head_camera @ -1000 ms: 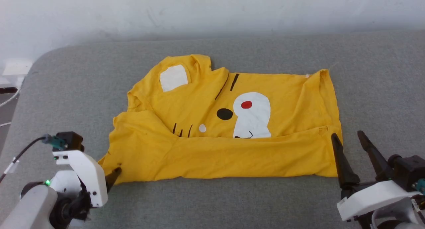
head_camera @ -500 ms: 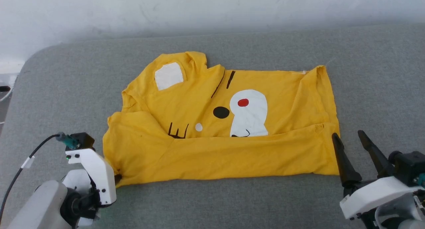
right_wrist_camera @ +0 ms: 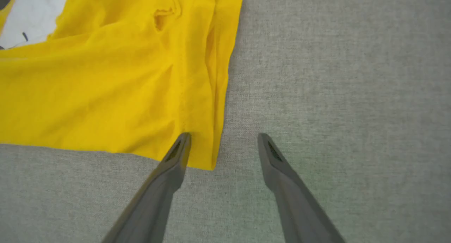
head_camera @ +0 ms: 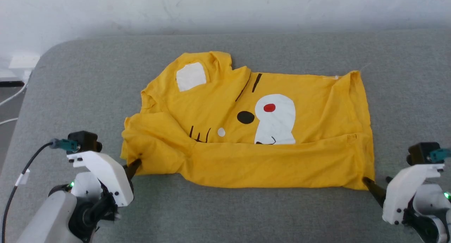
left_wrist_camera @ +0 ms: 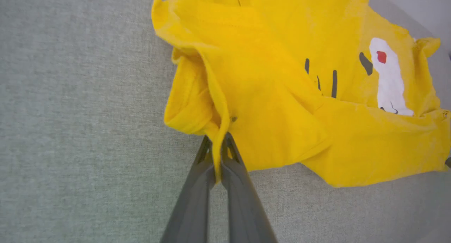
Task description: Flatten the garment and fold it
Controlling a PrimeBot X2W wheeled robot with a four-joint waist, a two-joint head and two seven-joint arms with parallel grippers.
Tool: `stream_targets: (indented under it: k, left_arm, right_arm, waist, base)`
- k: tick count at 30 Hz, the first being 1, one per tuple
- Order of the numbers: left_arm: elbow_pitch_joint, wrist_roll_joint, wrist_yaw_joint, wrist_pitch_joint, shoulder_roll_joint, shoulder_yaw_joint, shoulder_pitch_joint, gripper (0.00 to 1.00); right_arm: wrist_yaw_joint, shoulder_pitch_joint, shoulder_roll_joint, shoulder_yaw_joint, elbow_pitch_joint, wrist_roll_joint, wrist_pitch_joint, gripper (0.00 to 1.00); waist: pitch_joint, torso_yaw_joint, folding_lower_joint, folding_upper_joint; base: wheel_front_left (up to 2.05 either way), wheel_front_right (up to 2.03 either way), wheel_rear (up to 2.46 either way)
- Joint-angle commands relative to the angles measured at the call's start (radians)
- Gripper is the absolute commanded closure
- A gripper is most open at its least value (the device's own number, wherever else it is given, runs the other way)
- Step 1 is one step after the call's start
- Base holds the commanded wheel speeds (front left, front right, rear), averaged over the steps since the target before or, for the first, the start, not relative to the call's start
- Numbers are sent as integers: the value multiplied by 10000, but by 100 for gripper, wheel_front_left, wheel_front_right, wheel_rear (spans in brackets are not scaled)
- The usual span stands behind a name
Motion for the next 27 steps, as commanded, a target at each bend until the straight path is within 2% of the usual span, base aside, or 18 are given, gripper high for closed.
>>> stream_targets:
  k: [1,9,10,11,12,16,21,27]
  left_arm:
    - [-303,35,74,-90,57,94,138,100]
    - [-956,71,176,-31,117,36,221,100]
    - [-988,78,180,-20,102,6,226,100]
    - [-1002,78,174,-15,97,-12,235,100]
    - [-1006,77,164,-15,95,-27,244,100]
    - [-1032,75,202,-5,102,-65,353,100]
    - [-1211,126,353,-61,412,41,833,100]
    - [-1997,248,871,-120,859,210,1870,100]
  right_arm:
    - [-17,-452,-52,134,257,220,540,0]
    - [-17,-1555,-45,738,1793,610,2064,0]
    - [-17,-1586,-16,757,2000,666,2312,52]
    - [-17,-1597,14,764,2189,714,2590,73]
    - [-17,-1617,43,765,2298,757,2776,100]
    - [-17,-1685,96,785,2345,880,3002,100]
    - [-17,-1917,-85,1266,1835,931,2389,100]
    - [-17,-1611,-547,1806,1095,1036,1714,100]
  waist:
    - [145,168,-2,-1]
    - [401,376,-2,-1]
    - [412,402,-2,-1]
    - [421,417,-2,-1]
    - [422,430,-2,-1]
    - [364,414,-2,-1]
    - [-45,80,-2,-1]
    - [-905,-101,-2,-1]
  base:
    - [0,0,0]
    - [0,0,0]
    - [0,0,0]
    - [0,0,0]
    - [0,0,0]
    - [0,0,0]
    - [0,0,0]
    - [0,0,0]
